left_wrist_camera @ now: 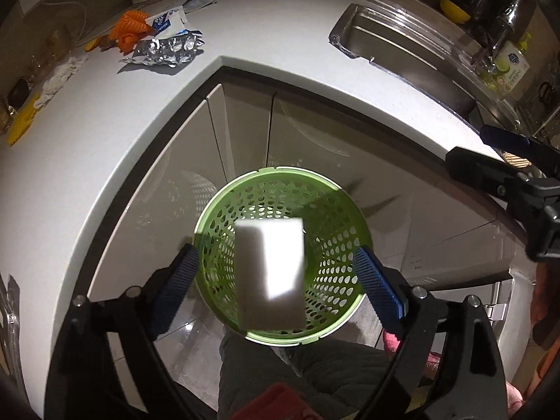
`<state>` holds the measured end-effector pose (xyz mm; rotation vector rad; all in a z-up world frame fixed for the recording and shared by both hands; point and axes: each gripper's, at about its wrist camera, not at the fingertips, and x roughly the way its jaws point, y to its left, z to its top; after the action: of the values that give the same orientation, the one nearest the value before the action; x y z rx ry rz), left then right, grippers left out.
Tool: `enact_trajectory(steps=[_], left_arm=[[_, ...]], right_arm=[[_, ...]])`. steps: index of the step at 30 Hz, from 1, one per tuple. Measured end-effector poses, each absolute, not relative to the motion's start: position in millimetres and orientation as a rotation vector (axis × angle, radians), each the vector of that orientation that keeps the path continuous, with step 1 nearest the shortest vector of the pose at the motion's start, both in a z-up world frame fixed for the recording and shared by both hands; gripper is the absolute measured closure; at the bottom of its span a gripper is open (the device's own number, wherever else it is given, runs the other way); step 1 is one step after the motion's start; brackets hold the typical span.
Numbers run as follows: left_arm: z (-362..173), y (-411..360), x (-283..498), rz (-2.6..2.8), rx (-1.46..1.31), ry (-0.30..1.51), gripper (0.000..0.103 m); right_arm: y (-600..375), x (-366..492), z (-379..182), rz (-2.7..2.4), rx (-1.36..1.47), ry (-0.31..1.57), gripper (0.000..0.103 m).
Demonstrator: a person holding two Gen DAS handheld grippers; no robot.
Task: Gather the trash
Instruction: 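Carry carton and foam block over the green basket and release both, then move both tools back to the yellow foam net and crumpled tissue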
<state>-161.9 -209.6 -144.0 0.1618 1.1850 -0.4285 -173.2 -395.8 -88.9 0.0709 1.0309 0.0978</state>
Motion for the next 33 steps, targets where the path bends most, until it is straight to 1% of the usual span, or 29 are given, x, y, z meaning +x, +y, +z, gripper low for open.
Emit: enact_trajectory(steps=[3, 9, 16, 22, 26, 33], left_arm=[[-145.2, -211.8, -159.7, -0.426, 0.152, 1.205, 0.011], [-132.7, -206.6, -153.2, -0.412, 0.153, 1.173, 0.011], [-121.2, -185.5, -137.9, -0.354, 0.124, 1.147, 0.011], [-101.2, -123.6, -108.9, -0.234, 0.044, 1.097, 0.011], [-89.6, -66.3, -83.1, -0.122, 0.012, 1.038, 0.008], [-81.3, 26.0, -22.1, 0.038, -0.020, 0.985, 0.008]], right_arm=[[-405.8, -175.3, -86.8, 0.076, 0.092, 1.026, 0.002], [-413.4, -171.5, -87.7, 0.063, 0.115, 1.030, 0.002], [-398.2, -157.0, -79.2, 0.101, 0.120, 1.018, 0.002], [-354.4, -125.6, -56.6, 0.199, 0.095, 0.963, 0.002], [-308.8, -95.4, -42.3, 0.276, 0.066, 0.916, 0.002], [-220.5, -26.8, -28.0, 0.405, -0.005, 0.893, 0.002]])
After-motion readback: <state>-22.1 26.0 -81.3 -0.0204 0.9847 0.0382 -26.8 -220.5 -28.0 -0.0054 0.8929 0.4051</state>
